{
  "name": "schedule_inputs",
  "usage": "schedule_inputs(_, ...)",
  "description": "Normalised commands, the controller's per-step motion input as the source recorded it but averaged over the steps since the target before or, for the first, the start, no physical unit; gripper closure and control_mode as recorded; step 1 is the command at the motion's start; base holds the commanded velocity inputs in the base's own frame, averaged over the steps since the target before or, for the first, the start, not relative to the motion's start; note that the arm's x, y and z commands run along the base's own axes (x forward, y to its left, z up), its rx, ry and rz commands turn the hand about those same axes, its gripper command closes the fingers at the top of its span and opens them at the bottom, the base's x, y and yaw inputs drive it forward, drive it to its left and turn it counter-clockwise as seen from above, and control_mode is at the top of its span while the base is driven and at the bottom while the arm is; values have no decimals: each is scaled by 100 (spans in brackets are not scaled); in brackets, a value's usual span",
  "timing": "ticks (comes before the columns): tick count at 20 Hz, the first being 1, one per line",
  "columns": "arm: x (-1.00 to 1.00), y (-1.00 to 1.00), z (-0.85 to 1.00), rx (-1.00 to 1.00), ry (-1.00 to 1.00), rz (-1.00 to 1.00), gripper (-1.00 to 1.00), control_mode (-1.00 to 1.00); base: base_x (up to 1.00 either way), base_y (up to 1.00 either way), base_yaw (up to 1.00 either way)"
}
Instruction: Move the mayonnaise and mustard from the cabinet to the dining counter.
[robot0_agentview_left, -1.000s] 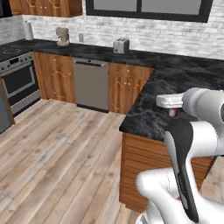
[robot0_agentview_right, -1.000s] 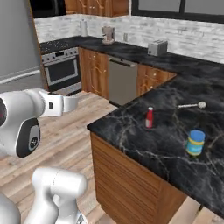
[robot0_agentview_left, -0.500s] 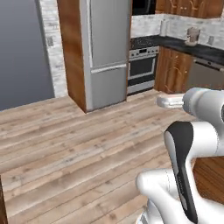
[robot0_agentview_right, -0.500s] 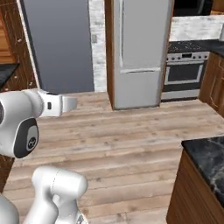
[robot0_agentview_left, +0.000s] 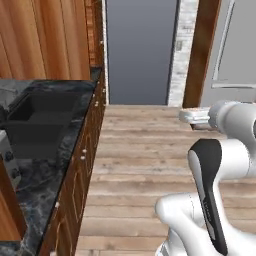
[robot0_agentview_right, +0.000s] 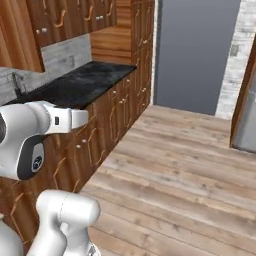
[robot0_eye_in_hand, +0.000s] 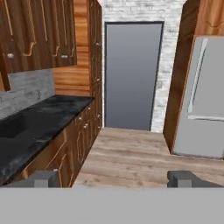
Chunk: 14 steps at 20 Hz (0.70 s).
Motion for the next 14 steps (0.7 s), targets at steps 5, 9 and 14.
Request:
schedule_inputs(5,0,0,0,0,0,0,-100,100,0,0,83)
schedule_inputs(9,0,0,0,0,0,0,-100,100,6,0,64)
schedule_inputs(14,0,0,0,0,0,0,-100,100,16,0,48)
